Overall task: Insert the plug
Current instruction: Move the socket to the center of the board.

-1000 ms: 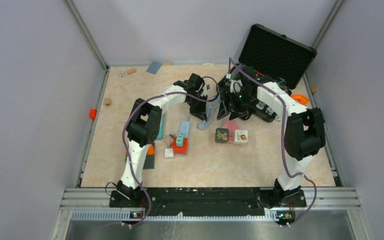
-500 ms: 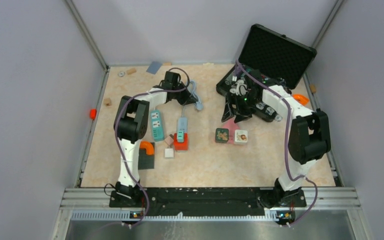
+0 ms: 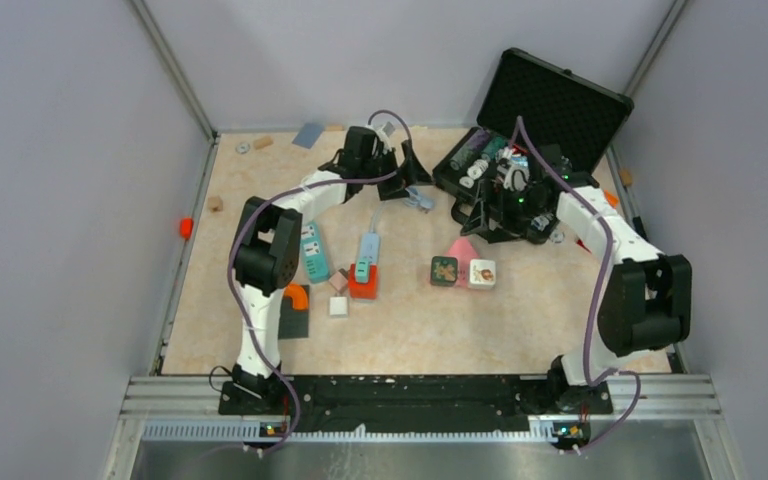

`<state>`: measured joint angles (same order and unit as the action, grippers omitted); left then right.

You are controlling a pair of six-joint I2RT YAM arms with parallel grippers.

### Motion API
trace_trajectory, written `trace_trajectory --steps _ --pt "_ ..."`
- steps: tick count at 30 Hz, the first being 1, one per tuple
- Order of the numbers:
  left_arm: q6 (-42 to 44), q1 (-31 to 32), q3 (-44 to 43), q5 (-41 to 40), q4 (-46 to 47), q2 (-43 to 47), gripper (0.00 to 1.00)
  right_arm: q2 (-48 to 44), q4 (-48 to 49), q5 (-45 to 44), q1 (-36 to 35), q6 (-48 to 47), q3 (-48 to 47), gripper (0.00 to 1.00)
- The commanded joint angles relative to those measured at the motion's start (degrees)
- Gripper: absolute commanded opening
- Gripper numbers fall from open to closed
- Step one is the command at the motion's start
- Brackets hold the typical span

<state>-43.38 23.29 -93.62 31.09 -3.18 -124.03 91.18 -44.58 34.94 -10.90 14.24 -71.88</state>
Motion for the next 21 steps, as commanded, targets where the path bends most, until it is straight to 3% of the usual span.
trace_trajectory --steps 1,7,12,21 --pt "10.1 2.3 -0.3 8.7 -1.8 5.9 0.96 -7.4 1.7 -0.1 4.8 5.6 4.4 0.87" --pt "14.3 5.5 -5.5 19.5 -9.0 0.2 0.83 -11.1 -1.9 -2.9 9.4 11.9 12.2 0.85" --pt "23.0 7.8 -11.9 24.1 -19.3 -6.1 0.80 -9.4 -4.4 -3.4 10.7 12.6 15.6 0.86" --pt "23.4 11.8 -14.7 22.8 -19.6 -12.8 0.81 -12.0 -4.0 -3.3 12.7 13.3 18.8 0.86"
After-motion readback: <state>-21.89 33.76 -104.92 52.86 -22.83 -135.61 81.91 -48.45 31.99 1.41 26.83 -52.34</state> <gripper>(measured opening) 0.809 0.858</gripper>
